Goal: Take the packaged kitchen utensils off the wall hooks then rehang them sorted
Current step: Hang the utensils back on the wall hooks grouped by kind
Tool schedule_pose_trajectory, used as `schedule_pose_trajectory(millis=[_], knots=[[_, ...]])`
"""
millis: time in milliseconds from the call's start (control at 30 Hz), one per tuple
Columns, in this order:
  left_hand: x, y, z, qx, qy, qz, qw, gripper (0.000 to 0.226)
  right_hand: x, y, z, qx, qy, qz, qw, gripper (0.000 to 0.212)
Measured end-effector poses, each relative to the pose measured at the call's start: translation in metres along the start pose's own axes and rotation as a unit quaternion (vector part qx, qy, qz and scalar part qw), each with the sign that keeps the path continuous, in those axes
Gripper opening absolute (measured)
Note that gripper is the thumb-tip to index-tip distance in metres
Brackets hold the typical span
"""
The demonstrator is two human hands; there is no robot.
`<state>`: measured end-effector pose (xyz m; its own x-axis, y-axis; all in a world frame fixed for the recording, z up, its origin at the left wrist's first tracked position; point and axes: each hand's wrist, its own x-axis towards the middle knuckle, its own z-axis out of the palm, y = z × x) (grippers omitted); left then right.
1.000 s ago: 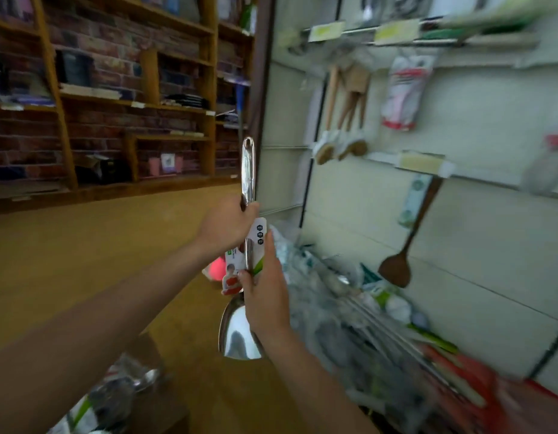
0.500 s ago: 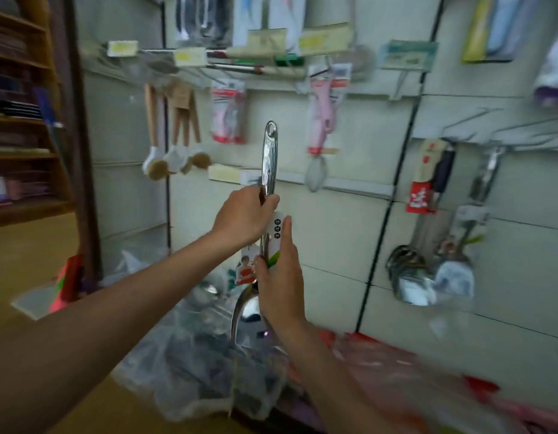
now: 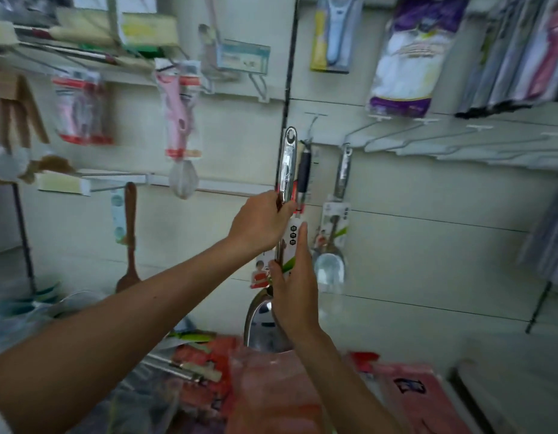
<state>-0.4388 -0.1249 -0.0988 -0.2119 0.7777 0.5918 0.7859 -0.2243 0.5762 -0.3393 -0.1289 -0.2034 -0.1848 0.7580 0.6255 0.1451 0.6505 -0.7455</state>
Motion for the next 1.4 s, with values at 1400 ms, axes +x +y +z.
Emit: schedule_pose_trajectory(millis=[1400], knots=[[0.118,0.033,0.166,-0.036,-0.028,0.024,0.999,0.035,0.118,0.142,-0.086,-0.104,0.079,0.029,0.991,0.078]])
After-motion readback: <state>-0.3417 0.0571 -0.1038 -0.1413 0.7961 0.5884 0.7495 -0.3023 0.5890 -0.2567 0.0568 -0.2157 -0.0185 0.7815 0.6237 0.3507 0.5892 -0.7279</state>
